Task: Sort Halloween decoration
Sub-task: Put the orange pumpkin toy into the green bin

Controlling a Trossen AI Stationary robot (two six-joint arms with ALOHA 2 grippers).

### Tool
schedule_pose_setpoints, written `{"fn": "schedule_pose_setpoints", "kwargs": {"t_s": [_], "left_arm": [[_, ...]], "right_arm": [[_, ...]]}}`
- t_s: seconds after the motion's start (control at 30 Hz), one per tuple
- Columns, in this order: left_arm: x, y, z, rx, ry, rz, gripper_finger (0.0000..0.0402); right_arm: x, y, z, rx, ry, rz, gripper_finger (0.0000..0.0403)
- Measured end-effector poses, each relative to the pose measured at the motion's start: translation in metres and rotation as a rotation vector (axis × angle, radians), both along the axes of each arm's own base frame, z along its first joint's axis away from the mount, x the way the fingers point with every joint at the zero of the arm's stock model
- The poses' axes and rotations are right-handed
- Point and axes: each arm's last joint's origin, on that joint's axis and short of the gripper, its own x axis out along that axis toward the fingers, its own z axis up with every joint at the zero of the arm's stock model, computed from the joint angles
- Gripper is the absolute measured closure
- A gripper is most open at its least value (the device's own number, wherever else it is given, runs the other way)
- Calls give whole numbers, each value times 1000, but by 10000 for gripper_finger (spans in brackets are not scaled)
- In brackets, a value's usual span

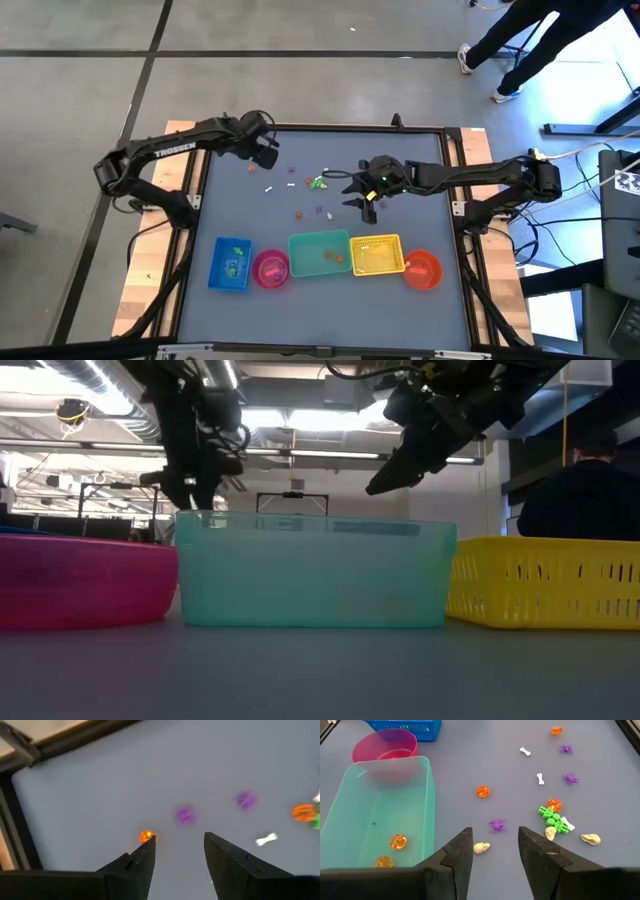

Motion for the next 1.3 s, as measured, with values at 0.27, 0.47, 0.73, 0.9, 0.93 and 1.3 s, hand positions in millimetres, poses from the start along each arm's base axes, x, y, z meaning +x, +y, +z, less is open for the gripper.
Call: {"fn": "schedule_pose_setpoints", "kwargs": {"t_s": [0.27, 0.47, 0.73, 0.9, 0.93, 1.3], "left_arm": [[6, 15, -29, -84, 114, -21, 249], [8, 26, -52, -151, 180, 3, 249], [7, 34, -67, -234, 183, 20, 249], [6, 36, -68, -235, 183, 34, 249], [6, 36, -68, -236, 183, 35, 249], [-2, 29, -94, -221, 165, 38, 249]], "right_arm": [[0, 0, 0, 0, 0, 0, 246], [0, 0, -1, 1, 7, 0, 246], [0, 0, -1, 2, 8, 1, 246], [-1, 0, -1, 2, 10, 1, 246], [-1, 0, -1, 2, 10, 1, 246], [-2, 0, -2, 5, 27, 1, 246]]}}
